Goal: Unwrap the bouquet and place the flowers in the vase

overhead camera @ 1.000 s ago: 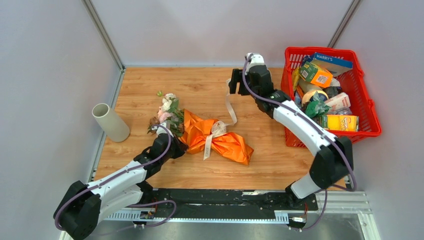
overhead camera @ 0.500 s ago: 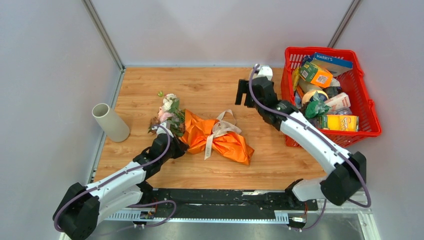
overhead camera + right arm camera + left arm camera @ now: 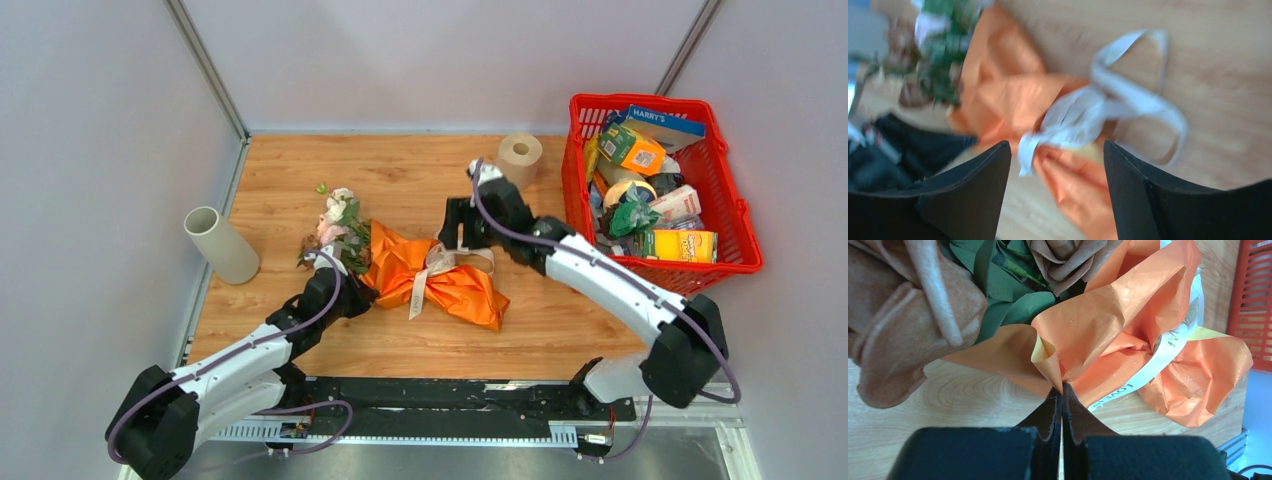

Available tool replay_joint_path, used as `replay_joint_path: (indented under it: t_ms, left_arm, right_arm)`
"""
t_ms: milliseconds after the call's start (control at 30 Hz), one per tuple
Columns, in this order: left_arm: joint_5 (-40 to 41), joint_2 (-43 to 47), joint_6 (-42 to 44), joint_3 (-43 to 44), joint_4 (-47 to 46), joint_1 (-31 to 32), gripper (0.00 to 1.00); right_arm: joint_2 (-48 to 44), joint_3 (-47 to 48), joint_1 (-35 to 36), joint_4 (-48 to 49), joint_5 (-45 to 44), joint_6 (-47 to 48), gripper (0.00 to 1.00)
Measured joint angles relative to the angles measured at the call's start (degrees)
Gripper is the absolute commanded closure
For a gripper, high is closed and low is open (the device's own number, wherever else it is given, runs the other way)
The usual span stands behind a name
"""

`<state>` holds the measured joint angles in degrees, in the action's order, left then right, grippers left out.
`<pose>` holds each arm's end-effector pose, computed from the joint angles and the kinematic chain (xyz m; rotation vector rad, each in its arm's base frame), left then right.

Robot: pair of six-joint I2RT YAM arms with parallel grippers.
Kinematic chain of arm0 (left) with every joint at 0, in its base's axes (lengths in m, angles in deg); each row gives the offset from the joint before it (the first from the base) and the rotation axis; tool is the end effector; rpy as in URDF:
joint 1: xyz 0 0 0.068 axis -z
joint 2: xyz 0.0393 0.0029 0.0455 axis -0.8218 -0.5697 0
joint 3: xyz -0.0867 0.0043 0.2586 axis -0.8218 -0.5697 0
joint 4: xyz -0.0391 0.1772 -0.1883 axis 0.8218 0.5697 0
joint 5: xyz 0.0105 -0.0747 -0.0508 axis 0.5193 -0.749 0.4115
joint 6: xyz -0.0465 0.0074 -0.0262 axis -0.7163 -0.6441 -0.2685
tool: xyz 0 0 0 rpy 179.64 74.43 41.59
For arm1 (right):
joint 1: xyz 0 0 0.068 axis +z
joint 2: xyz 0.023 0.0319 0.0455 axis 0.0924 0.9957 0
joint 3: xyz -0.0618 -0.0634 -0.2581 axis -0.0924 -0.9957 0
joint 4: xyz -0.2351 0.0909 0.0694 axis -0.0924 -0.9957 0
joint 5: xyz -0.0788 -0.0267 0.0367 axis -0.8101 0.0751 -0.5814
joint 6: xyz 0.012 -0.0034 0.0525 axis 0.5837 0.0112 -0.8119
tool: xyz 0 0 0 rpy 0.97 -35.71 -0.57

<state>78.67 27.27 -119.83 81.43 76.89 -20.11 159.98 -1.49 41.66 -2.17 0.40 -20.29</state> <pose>0.1472 -0.0993 0.1594 -0.4517 2.2240 -0.7750 0.2607 0.1893 0.3187 -0.2109 2.2735 0.5026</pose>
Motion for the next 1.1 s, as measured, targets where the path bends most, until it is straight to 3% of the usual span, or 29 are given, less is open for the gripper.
replay_joint_path:
  t_ms: [167, 367, 633, 1100]
  left_arm:
    - [-0.48, 0.0, 0.02, 0.0, -0.02, 0.02, 1.0]
    - [-0.85, 0.0, -0.09, -0.07, -0.35, 0.11, 1.0]
    - [-0.83, 0.02, -0.61, -1.42, -2.08, 0.44, 1.0]
    - [-0.83, 0.07, -1.38, -1.7, -2.95, 0.87, 1.0]
  right_arm:
    - [-7.96, -15.15, 11.19, 5.53, 1.55, -7.41, 0.37]
    - [-9.14, -23.43, 17.59, 13.51, -1.22, -15.78, 0.37]
    - [-2.71, -24.57, 18.1, 21.24, -4.5, -20.72, 0.44]
    - [3.08, -24.52, 18.12, 25.22, -6.27, -23.65, 0.52]
